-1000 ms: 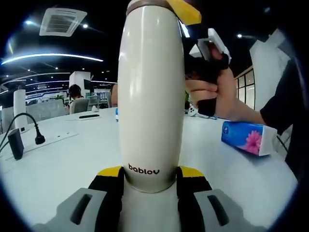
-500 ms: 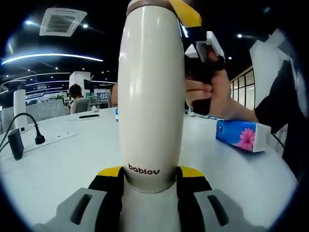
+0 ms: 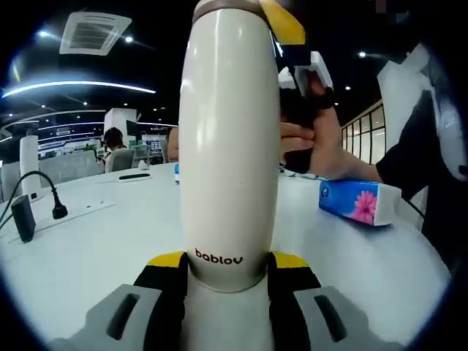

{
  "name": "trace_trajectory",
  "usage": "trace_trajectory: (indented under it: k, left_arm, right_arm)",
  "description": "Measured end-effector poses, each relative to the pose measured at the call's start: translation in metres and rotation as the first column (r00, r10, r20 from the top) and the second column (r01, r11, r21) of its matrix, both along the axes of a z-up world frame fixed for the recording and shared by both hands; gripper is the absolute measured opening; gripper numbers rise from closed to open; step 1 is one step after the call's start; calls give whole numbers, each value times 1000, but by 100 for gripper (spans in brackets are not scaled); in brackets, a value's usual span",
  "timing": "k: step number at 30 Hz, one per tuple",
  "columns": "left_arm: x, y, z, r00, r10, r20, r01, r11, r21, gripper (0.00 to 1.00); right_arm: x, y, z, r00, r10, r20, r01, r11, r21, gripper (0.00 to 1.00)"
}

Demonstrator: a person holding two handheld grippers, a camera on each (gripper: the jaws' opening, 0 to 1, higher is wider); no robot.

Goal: Grasp the water cup twist off the cup lid place the cup lid on the table

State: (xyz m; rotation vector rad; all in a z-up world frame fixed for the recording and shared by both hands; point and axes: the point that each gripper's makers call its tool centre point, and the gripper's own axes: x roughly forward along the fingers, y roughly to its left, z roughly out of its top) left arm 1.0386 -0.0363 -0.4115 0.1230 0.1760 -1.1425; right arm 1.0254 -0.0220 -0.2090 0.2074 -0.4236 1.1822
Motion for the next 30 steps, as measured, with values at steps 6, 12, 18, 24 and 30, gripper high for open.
trace_trajectory:
  k: [6,12,18,24,30]
  left_arm:
    - [0,0,0,1000,-1,1,1,1000,-2,45]
    - [0,0,0,1000,-1,1,1,1000,-3,45]
    - [0,-1,0,1000,-1,1,1,1000,-3,45]
    - [0,-1,0,1000,-1,1,1,1000,-3,45]
    - [0,-1,0,1000,-2,1,2,1000,-3,45]
  right_arm:
    - [2,-1,0,999,39,-24,-39,999,14,45]
    - [2,-3,0,995,86,-49,-84,996,32,45]
    - [-1,-4,0,989,143,-45,-142,989,34,45]
    - [-3,-3,0,982,183,-46,-181,983,37,45]
    - [-3,-3,-1,976,211,-55,-209,977,44,45]
